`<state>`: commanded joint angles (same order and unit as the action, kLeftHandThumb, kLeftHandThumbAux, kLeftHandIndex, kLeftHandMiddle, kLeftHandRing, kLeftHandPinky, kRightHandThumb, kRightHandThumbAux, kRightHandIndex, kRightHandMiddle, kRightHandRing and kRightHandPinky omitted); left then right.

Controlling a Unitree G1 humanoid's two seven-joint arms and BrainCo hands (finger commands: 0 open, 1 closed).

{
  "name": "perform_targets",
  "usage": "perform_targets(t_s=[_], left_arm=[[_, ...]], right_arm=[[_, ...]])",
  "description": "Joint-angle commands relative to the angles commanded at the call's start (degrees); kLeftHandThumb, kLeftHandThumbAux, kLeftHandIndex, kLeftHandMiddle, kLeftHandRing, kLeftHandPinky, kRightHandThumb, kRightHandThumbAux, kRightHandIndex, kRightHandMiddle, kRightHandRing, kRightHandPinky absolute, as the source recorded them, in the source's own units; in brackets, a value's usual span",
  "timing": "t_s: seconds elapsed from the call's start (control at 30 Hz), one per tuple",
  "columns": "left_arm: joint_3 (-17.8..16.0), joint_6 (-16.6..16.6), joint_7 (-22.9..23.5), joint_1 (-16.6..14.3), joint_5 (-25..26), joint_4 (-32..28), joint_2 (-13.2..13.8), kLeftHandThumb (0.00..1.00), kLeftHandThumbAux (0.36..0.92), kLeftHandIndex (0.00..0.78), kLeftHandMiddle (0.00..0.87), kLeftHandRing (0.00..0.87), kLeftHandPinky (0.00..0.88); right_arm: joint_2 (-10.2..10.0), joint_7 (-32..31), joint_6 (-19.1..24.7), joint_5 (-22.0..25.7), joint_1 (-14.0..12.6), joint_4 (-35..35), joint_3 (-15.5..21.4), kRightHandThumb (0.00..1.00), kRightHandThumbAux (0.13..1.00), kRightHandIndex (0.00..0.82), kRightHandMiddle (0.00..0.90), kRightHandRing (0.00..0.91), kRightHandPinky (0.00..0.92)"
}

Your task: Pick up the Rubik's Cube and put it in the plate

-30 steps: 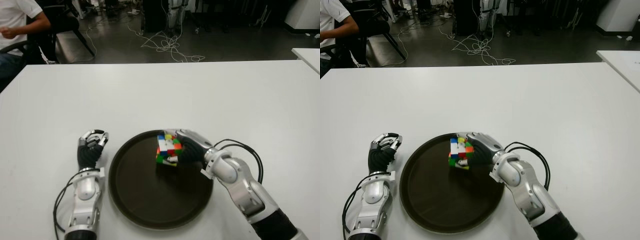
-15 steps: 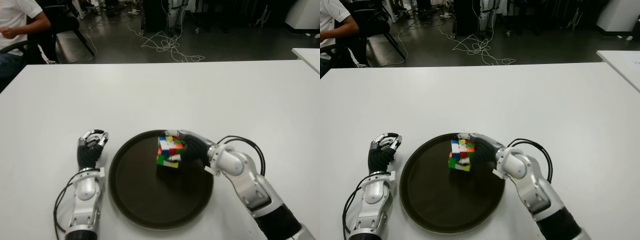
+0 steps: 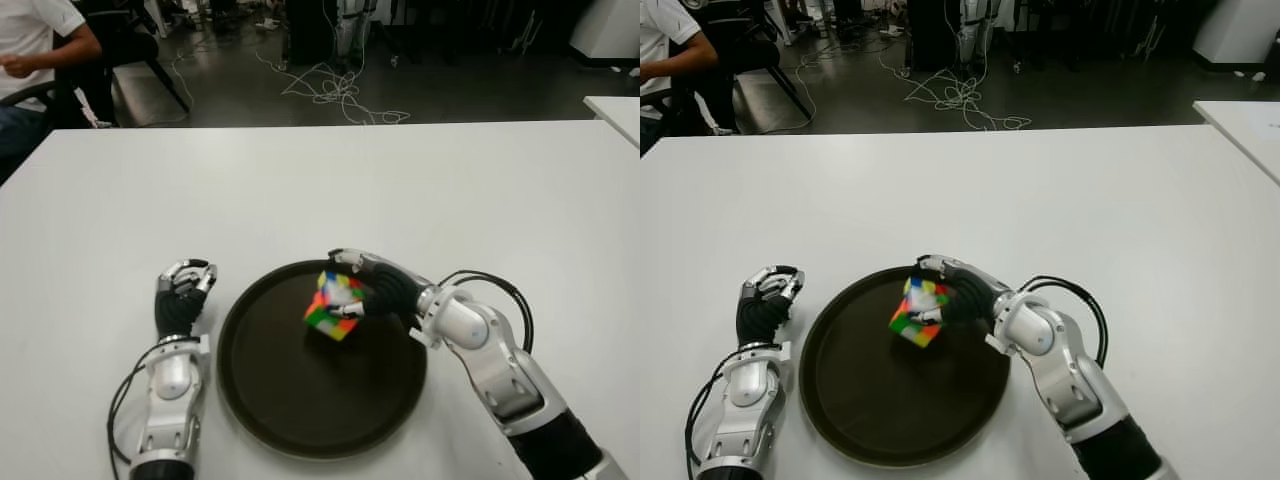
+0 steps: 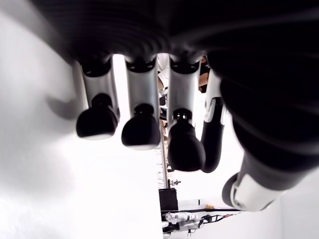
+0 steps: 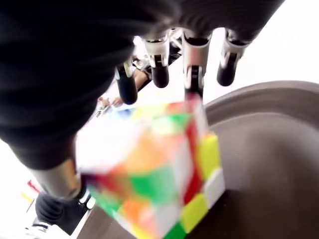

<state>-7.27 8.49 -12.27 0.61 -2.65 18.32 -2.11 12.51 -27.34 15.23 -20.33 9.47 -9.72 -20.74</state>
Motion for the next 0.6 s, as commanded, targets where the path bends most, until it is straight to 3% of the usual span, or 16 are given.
perform_targets(t_s=[0.37, 0.6], left_arm=[[0.05, 0.2, -0.07, -0.07, -0.18, 0.17, 0.21, 0.716, 0.699, 0.445, 0.816, 0.827, 0.814], [0.25, -0.18, -0.26, 0.22, -0.51, -0.37, 0.13, 0.717, 0.698, 0.445, 0.818, 0.829, 0.822]], right_arm=[[-0.17, 0.72, -2.76, 4.7, 0.23, 2.58, 0.57, 0.0, 0.625, 0.091, 0.087, 0.084, 0.074], [0.52, 1.67, -4.29, 4.43, -0.03, 2.55, 0.44, 0.0, 0.615, 0.048, 0.061, 0.059, 0.062]])
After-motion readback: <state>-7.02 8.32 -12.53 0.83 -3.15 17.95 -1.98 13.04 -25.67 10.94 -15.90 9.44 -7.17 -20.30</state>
